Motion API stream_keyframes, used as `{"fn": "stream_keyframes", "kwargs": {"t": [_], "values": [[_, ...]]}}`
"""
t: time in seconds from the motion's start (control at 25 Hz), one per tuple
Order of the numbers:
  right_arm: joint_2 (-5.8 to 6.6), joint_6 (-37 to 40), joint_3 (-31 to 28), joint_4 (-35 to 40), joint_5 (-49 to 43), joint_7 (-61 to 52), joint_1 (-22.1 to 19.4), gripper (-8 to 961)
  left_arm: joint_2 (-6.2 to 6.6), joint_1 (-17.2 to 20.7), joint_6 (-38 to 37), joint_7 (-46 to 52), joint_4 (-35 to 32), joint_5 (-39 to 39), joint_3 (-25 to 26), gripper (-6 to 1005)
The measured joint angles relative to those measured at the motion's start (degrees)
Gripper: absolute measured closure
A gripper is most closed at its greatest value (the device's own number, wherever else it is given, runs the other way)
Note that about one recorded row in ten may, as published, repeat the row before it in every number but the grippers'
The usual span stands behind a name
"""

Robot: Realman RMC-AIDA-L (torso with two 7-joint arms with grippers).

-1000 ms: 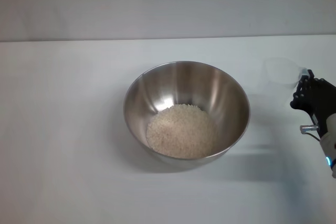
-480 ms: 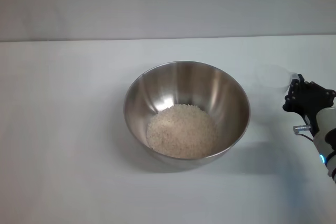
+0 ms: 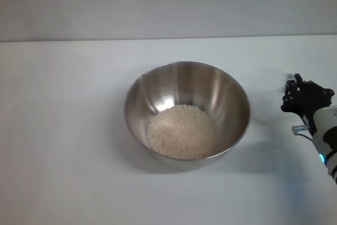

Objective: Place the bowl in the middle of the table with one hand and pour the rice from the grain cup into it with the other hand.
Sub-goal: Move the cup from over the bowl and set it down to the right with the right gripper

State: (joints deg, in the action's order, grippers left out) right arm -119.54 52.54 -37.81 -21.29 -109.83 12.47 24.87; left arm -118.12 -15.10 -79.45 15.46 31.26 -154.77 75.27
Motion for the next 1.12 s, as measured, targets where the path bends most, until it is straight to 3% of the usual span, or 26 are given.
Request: {"fn": "stream_keyframes", "kwargs": {"t": [0.2, 0.68, 1.12], "values": [[0.05, -1.2, 1.3, 0.5, -0.1, -0.2, 0.8, 845, 0.00, 0.0, 0.0, 0.0, 0.0, 0.0, 0.2, 186], [0.07, 0.1, 2.4, 0.1, -0.1, -0.3, -0.3, 846, 0.07, -0.1, 0.0, 0.1, 0.0, 0.0, 0.3, 186], [0.15, 0.6, 2.4, 0.1, -0.1, -0.5, -0.6, 782, 0.18, 0.2, -0.7, 0.3, 0.0, 0.0, 0.4, 186]]}}
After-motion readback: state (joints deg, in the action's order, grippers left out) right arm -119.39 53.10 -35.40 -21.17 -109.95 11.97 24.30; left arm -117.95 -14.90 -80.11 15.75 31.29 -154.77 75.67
